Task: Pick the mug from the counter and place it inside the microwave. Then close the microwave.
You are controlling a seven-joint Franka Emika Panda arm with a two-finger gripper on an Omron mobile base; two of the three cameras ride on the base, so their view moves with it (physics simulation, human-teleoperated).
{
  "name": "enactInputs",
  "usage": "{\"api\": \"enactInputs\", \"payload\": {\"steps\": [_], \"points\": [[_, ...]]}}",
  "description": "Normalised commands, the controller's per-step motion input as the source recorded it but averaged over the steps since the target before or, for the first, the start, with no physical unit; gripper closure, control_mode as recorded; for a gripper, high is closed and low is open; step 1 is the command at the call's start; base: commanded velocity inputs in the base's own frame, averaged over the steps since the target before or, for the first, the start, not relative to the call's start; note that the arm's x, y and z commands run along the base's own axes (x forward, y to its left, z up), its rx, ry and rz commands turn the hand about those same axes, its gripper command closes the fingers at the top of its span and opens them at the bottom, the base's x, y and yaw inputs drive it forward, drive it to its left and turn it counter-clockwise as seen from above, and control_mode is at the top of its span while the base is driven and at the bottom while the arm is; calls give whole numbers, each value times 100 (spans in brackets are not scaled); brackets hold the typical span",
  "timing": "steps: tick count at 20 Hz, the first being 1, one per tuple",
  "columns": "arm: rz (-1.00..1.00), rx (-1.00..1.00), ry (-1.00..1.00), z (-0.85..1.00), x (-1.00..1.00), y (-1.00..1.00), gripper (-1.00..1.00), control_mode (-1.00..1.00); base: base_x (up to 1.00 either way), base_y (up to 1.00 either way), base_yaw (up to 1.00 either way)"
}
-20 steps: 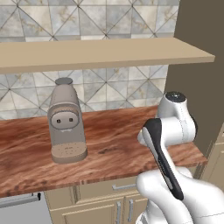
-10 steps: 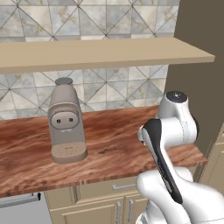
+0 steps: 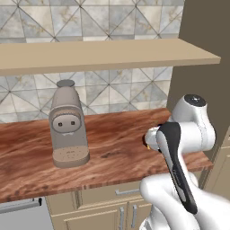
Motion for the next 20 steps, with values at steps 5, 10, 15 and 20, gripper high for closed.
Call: {"api": "enactInputs", "payload": {"steps": [5,10,15,20], "points": [[0,0,0,0,0,0,100,-100,0,0,0],[0,0,0,0,0,0,100,-100,0,0,0],[0,0,-4,0,-18,3,100,-100,0,0,0],[0,0,-4,0,-35,24,100,-100,0,0,0]]}}
